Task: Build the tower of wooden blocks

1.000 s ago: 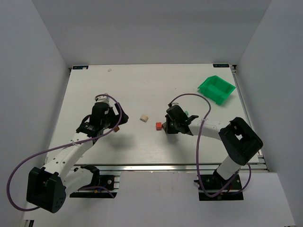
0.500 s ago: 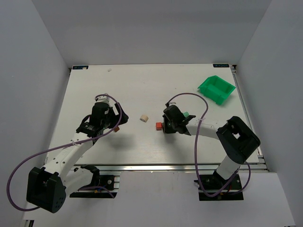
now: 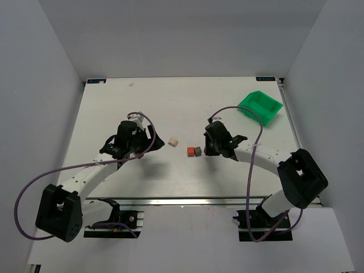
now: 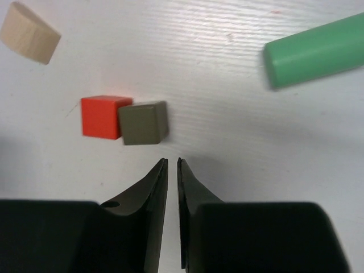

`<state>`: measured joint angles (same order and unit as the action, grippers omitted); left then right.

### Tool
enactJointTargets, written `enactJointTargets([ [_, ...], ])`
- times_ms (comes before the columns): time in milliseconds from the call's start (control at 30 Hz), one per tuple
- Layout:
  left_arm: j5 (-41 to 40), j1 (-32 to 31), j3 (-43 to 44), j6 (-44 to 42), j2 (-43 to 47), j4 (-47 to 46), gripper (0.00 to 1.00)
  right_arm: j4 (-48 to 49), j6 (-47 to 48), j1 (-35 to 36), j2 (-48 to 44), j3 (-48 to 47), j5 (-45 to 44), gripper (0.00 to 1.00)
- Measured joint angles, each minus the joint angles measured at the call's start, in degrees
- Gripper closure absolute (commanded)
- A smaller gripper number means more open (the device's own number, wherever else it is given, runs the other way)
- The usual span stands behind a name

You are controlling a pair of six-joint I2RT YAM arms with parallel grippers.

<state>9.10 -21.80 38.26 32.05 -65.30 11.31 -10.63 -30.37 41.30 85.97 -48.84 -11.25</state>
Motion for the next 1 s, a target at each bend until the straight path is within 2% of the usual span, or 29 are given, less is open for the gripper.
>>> enactJointTargets([
  [33,1.0,-0.5,0.0,-0.1,-1.3,-0.7,0.23,0.0,0.3,-0.8,0.0,0.0,-0.2,0.83],
  [100,2.4,-1.6,0.0,0.0,-3.8,-2.0,0.31,0.1,0.8,-2.5,0.2,0.6,-0.2,0.84],
  [133,3.1,-2.3,0.0,0.0,-5.1,-2.7,0.39,0.2,1.0,-3.2,0.4,0.9,-0.1,0.84],
  [233,4.9,-4.3,0.2,0.1,-8.8,-4.7,0.49,1.0,1.6,-4.8,2.4,1.1,1.2,0.86],
  [367,6.6,-7.0,1.1,0.2,-13.7,-7.1,0.58,3.0,2.6,-5.3,5.8,1.1,3.9,0.87],
  [500,6.9,-9.2,3.1,0.2,-18.1,-8.2,0.62,5.3,3.3,-5.6,7.5,0.9,6.6,0.87],
  [633,6.7,-11.2,6.0,0.3,-22.6,-9.0,0.71,7.4,3.8,-5.7,8.6,0.8,9.0,0.88],
  [1000,4.0,-14.7,12.1,0.1,-31.7,-9.4,0.8,10.3,3.8,-5.8,10.1,0.5,13.2,0.88],
])
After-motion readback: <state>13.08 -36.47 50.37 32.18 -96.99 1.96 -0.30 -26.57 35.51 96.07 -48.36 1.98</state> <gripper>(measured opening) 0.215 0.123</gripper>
